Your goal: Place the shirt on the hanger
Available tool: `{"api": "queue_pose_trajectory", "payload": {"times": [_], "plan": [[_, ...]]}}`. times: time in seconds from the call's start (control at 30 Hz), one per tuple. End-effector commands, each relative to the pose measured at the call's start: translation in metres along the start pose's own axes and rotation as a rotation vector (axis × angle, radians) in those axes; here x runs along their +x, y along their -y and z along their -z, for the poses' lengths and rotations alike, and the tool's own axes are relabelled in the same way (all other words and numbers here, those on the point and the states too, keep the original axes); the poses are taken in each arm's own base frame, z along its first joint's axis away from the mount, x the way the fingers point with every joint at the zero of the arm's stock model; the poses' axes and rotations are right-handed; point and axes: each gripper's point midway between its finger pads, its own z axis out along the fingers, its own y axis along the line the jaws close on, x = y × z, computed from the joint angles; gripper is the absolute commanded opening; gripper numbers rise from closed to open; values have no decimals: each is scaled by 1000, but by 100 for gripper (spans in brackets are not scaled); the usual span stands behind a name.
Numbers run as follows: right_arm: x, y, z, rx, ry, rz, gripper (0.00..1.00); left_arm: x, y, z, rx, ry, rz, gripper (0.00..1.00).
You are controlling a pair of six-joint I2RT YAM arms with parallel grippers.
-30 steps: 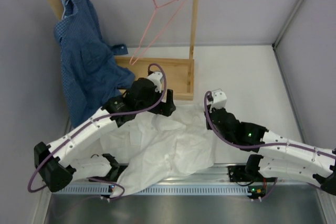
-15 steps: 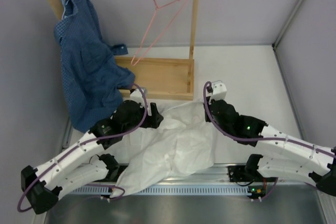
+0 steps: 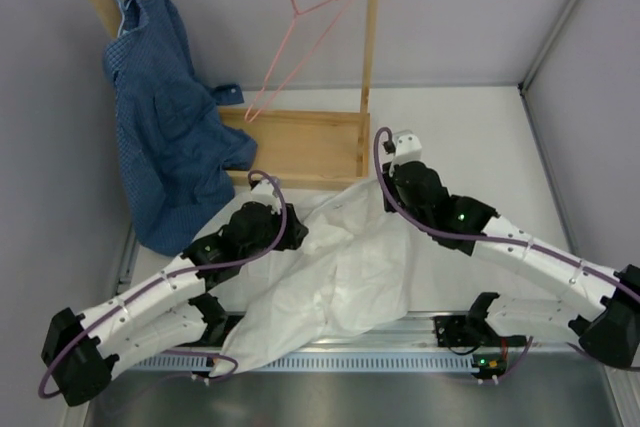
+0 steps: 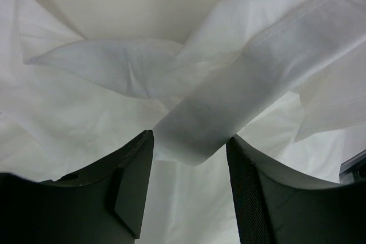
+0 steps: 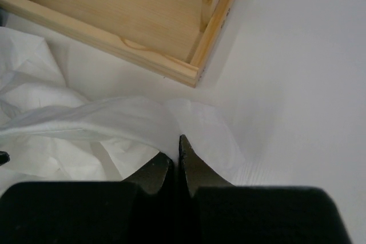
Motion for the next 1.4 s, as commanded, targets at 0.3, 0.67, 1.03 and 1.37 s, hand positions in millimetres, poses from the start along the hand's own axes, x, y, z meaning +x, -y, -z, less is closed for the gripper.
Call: {"api": "queue_pose_trajectory", "payload": {"times": [0.3,0.67,1.03,1.37], "plan": [[-14,-20,-54,-19,-83,50,0,-31,17,7,52,125,17,73],[-40,-2,-80,36,-110,61,0,-3,14,-4,7,96,13,65],[-38,-9,-83,-8,-123,24,0,12,-11,-34,-182,54,-1,50],[-12,-11,-68,-74,-142,17,0,7,-11,-51,-251,62,32,26]]}}
